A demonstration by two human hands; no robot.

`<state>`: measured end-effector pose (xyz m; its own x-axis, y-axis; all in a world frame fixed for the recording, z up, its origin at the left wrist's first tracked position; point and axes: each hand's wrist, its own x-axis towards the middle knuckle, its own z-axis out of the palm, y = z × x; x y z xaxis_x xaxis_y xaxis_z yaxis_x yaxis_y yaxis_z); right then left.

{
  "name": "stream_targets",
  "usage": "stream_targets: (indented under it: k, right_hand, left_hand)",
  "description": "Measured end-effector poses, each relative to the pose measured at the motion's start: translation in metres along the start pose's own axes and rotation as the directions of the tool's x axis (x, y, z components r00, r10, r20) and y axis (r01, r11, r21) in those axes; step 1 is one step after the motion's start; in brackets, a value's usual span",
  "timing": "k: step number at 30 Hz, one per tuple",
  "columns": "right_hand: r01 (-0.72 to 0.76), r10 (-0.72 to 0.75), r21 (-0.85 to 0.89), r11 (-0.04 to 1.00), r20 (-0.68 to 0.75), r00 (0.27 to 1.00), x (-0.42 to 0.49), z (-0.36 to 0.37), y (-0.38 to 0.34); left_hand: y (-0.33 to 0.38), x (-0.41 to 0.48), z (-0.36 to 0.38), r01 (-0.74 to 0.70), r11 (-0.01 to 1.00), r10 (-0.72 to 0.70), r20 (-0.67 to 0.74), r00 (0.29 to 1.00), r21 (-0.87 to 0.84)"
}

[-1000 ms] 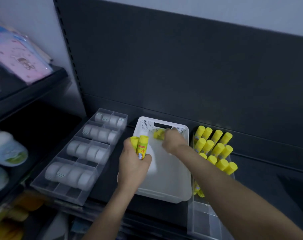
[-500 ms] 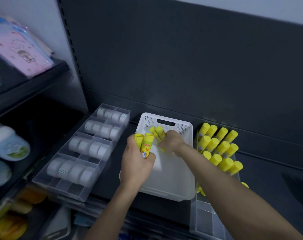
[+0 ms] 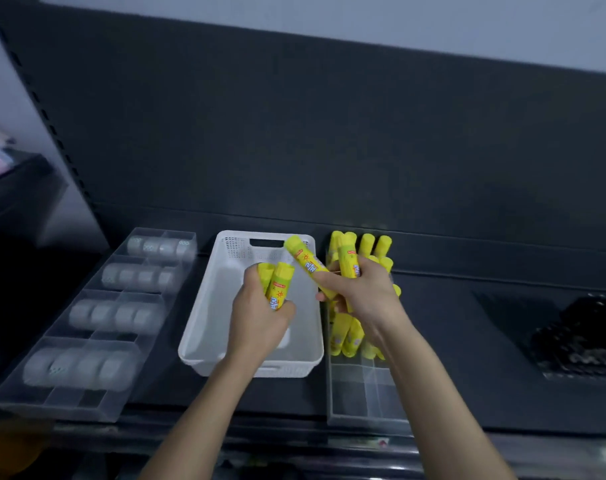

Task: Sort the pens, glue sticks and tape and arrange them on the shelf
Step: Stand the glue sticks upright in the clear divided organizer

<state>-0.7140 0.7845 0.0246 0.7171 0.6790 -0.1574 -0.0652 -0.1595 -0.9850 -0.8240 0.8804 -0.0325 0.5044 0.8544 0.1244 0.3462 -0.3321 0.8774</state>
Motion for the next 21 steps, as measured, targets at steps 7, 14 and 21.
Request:
stream_targets:
  k: [7, 14, 21]
  right_hand:
    - [-0.008, 0.017, 0.062, 0.998, -0.153, 0.988, -0.042, -0.051, 0.031]
    - [0.070, -0.086, -0.080, 0.994, -0.212, 0.974, -0.069, -0.069, 0.046]
    - [0.003, -0.045, -0.301, 0.954, -0.133, 0.990, -0.071, -0.068, 0.054]
  left_hand:
    - [-0.002, -0.009, 0.021, -0.088, 0.989, 0.071, 0.147, 0.987, 0.118]
    - [-0.003, -0.011, 0.020, -0.105, 0.984, 0.086, 0.137, 0.987, 0.143]
    - [-0.004, -0.011, 0.019, -0.098, 0.983, 0.073, 0.155, 0.985, 0.157]
